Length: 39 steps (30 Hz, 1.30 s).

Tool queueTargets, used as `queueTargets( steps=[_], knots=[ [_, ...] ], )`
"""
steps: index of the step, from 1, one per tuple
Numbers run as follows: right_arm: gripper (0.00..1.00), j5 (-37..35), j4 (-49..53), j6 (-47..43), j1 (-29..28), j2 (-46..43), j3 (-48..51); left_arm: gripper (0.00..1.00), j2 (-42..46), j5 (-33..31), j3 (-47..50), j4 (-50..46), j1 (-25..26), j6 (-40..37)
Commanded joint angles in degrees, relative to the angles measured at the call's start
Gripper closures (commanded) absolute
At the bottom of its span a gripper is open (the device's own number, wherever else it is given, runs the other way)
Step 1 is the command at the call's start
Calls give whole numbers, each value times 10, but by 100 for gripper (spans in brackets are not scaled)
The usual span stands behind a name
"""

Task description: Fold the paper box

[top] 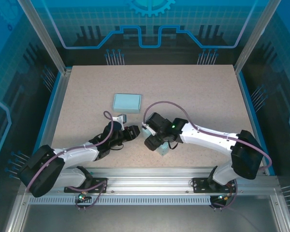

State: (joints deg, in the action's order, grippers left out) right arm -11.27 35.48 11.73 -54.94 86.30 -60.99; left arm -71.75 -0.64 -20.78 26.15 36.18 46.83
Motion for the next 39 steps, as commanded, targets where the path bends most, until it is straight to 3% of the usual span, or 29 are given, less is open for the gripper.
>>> queueTargets(
  steps=[1, 7, 14, 18, 27, 30, 35, 39],
  knots=[
    [27, -48, 38, -12, -19, 28, -26, 56, 11, -21, -14, -34, 3, -22],
    [49, -140, 69, -14, -47, 57, -49, 56, 47, -51, -21, -79, -3, -36],
    [57, -350, 88, -27, -61, 97, -85, 52, 184, -169, -44, -244, -8, -93],
    [57, -469, 17, -98, -55, 152, -99, 50, 261, -221, -48, -295, -8, -121],
    [59, -470, -213, -259, -5, 239, -84, 50, 318, -271, -51, -327, -8, -151],
    [54, -484, -237, -274, 3, 283, -100, 50, 319, -276, -55, -328, -8, -156],
    [31, -477, -250, -279, 7, 304, -92, 49, 324, -284, -60, -330, -8, -161],
    [15, -457, -208, -231, 4, 274, -72, 50, 324, -288, -62, -330, -8, -165]
  ],
)
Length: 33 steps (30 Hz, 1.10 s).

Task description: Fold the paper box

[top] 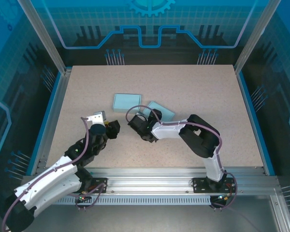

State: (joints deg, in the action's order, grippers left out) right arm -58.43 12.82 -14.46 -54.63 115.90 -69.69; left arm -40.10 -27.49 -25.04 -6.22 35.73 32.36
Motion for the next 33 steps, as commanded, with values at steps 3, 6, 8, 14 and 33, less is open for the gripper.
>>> queueTargets(
  steps=[3, 6, 8, 14, 33],
  knots=[
    [9, 47, 69, 89, -10, -68, 28, 49, 7, -23, -22, -7, -4, -25],
    [8, 92, 141, 182, -19, -133, 34, 40, 6, -23, -27, -11, -5, -41],
    [10, 143, 173, 254, -20, -183, 44, 35, 3, -27, -34, -22, -5, -53],
    [38, 325, 149, 400, -11, -296, 107, 21, 0, -42, -45, -42, -5, -75],
    [77, 442, 16, 487, 138, -172, 178, 1, -80, -80, -66, -13, -19, -130]
  ],
)
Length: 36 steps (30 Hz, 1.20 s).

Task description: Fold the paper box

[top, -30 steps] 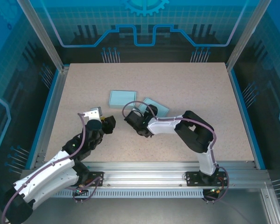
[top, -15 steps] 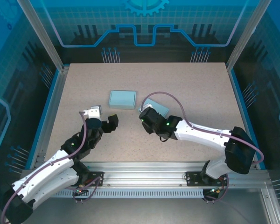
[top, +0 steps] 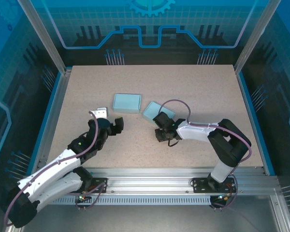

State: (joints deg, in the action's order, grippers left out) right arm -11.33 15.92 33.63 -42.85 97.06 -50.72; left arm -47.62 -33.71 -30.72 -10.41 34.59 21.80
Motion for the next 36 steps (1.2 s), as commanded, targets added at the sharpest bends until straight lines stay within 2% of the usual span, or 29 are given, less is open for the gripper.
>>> queueTargets(
  steps=[1, 9, 15, 18, 21, 22, 24, 25, 30, 36],
  knots=[
    [77, -39, -14, 3, 29, 21, -17, 1, -7, -20, -8, 36, -10, -27],
    [77, -62, -5, -40, 78, 35, -71, 1, -26, -32, 8, 99, -42, -58],
    [74, -83, 19, -61, 93, -29, -65, 1, -41, -42, 13, 142, -79, -98],
    [63, -117, 34, -66, 94, -100, -35, 1, -39, -44, 29, 179, -106, -131],
    [44, -165, 52, -72, 108, -182, -1, 1, -37, -19, 41, 197, -146, -149],
    [35, -175, 54, -76, 115, -206, 16, 1, -36, -9, 43, 198, -158, -154],
    [9, -184, 57, -87, 140, -264, 40, 1, -35, 21, 55, 219, -184, -174],
    [0, -184, 54, -93, 153, -285, 51, 1, -36, 31, 65, 239, -193, -184],
    [0, -181, -13, -157, 214, -390, 106, 1, -43, 124, 134, 365, -241, -211],
    [0, -172, -245, -308, 241, -455, 232, 1, -124, 187, 165, 486, -261, -233]
  ],
)
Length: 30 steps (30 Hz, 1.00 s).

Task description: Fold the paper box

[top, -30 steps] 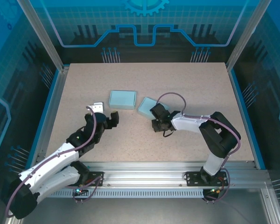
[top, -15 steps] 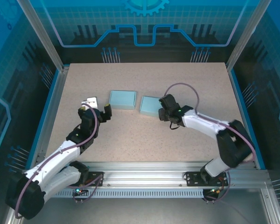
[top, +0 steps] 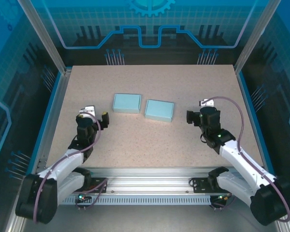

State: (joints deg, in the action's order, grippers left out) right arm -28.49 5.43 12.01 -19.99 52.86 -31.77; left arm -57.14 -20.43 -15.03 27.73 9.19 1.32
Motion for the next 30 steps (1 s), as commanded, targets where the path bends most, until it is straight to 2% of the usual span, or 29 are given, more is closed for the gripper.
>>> queueTargets(
  steps=[1, 5, 8, 10, 12, 14, 16, 18, 23, 30],
  knots=[
    [0, 12, -173, -108, 20, -15, 62, 1, -53, 55, 9, 134, -7, -36],
    [0, 60, -275, -133, 58, -4, 113, 1, -174, 66, 10, 267, -11, -63],
    [0, 90, -318, -125, 90, 15, 130, 1, -258, 69, -9, 313, -13, -76],
    [0, 113, -346, -118, 110, 32, 139, 1, -276, 61, -22, 309, -20, -69],
    [0, 130, -369, -115, 124, 51, 144, 1, -288, 117, -13, 324, -57, -38],
    [0, 136, -392, -117, 131, 75, 148, 1, -325, 144, -18, 361, -75, -27],
    [0, 146, -418, -120, 134, 100, 150, 1, -309, 196, -53, 262, -92, -20],
    [0, 158, -440, -125, 137, 128, 149, 1, -313, 224, -71, 236, -106, -13],
    [0, 204, -494, -131, 148, 211, 136, 1, -314, 224, -71, 239, -110, -8],
    [0, 268, -494, -131, 166, 335, 71, 1, -314, 223, -71, 241, -110, -9]
  ],
)
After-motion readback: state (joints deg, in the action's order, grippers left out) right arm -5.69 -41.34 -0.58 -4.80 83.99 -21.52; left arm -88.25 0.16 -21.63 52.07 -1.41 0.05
